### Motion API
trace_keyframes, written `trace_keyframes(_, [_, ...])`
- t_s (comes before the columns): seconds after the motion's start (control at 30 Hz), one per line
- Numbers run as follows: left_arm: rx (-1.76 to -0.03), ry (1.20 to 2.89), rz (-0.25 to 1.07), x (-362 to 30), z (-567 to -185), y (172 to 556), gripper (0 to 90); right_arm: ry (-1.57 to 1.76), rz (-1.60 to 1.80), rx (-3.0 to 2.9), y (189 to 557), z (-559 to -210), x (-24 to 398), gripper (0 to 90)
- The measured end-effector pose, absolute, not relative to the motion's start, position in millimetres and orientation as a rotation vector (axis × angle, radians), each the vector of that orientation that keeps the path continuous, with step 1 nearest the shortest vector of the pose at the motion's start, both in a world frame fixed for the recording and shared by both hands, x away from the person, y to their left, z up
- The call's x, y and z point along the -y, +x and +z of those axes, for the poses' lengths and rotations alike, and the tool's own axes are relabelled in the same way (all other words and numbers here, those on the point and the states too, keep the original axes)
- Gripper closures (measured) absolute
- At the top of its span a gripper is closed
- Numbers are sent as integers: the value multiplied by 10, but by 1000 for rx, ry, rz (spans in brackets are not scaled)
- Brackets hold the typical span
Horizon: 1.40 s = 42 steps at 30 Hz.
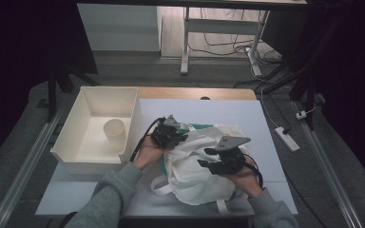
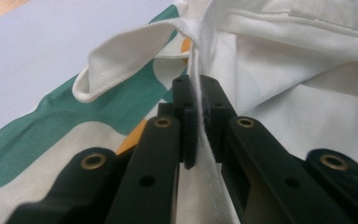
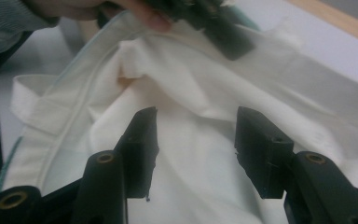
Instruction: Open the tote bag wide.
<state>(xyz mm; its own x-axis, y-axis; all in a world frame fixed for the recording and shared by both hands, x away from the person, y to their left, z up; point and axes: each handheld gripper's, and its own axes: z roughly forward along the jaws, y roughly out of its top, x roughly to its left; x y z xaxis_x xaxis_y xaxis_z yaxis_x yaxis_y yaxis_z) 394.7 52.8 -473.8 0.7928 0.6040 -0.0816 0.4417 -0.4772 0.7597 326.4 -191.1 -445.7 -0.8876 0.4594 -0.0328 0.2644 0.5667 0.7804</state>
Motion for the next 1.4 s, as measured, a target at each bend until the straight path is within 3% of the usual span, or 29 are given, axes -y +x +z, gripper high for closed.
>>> trace_keyframes(0.67, [-819, 2122, 262, -600, -4780, 3992, 858, 436, 976, -2854, 3072, -4763, 1422, 465])
trace_keyframes(0.77, [-814, 2123, 271, -604, -4775, 3984, 857, 421, 842, -2842, 3052, -4881, 1375, 552])
trace_keyframes(0.9, [-819, 2120, 275, -606, -4778, 3984, 857, 446, 814, -2821, 3053, -4933, 1370, 773])
trace_keyframes(1.0, [-826, 2113, 283, -618, -4776, 3985, 855, 438, 803, -2814, 3048, -4930, 1380, 854])
trace_keyframes(1.4, [-848, 2095, 322, -656, -4753, 3969, 859, 415, 934, -2795, 2759, -4467, 1683, 886])
